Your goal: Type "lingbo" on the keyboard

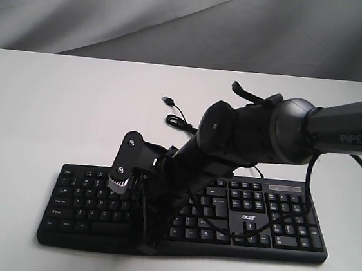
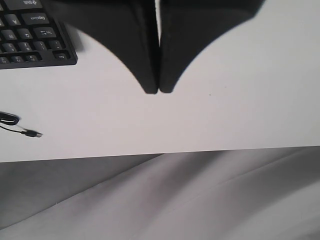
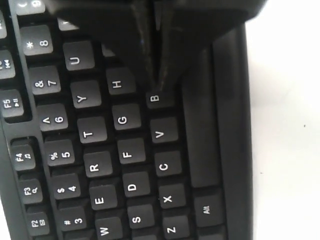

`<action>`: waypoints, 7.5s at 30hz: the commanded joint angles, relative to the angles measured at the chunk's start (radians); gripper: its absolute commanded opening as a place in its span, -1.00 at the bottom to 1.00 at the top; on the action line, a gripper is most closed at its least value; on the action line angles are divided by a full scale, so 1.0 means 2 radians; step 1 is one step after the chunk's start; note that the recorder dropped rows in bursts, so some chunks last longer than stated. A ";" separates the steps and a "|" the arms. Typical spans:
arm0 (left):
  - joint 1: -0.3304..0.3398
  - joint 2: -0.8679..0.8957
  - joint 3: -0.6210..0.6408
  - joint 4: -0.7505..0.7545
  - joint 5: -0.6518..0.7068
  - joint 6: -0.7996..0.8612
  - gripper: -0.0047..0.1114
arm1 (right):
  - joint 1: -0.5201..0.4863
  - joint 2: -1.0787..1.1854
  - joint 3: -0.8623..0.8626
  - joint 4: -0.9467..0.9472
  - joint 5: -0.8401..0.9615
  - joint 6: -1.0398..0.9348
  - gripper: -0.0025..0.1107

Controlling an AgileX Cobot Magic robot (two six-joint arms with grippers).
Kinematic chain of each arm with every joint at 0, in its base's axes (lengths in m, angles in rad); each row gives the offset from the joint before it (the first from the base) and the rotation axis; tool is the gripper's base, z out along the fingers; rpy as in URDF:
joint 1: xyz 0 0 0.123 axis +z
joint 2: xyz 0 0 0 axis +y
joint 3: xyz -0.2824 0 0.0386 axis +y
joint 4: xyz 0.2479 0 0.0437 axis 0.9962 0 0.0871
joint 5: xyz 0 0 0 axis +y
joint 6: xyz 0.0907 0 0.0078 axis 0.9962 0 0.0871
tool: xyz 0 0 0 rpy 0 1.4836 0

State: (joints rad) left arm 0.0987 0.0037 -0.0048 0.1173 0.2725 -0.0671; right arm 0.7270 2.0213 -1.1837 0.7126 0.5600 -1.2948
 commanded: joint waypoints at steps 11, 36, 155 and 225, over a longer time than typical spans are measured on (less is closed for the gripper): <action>0.001 -0.002 0.002 0.000 -0.004 -0.001 -0.91 | 0.010 -0.018 -0.009 -0.005 -0.028 -0.003 -0.96; 0.001 -0.002 0.002 0.000 -0.004 -0.001 -0.91 | 0.010 0.023 -0.061 0.012 -0.004 -0.009 -0.96; 0.001 -0.002 0.002 0.000 -0.004 -0.001 -0.91 | -0.067 -0.004 -0.046 -0.070 0.051 0.055 -0.96; 0.001 -0.002 0.002 0.000 -0.004 -0.001 -0.91 | -0.066 -0.255 -0.035 -0.100 -0.040 0.144 -0.96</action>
State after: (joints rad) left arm 0.0987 0.0037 -0.0048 0.1173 0.2725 -0.0671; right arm 0.5980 1.5915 -1.2578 0.5205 0.5192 -1.0325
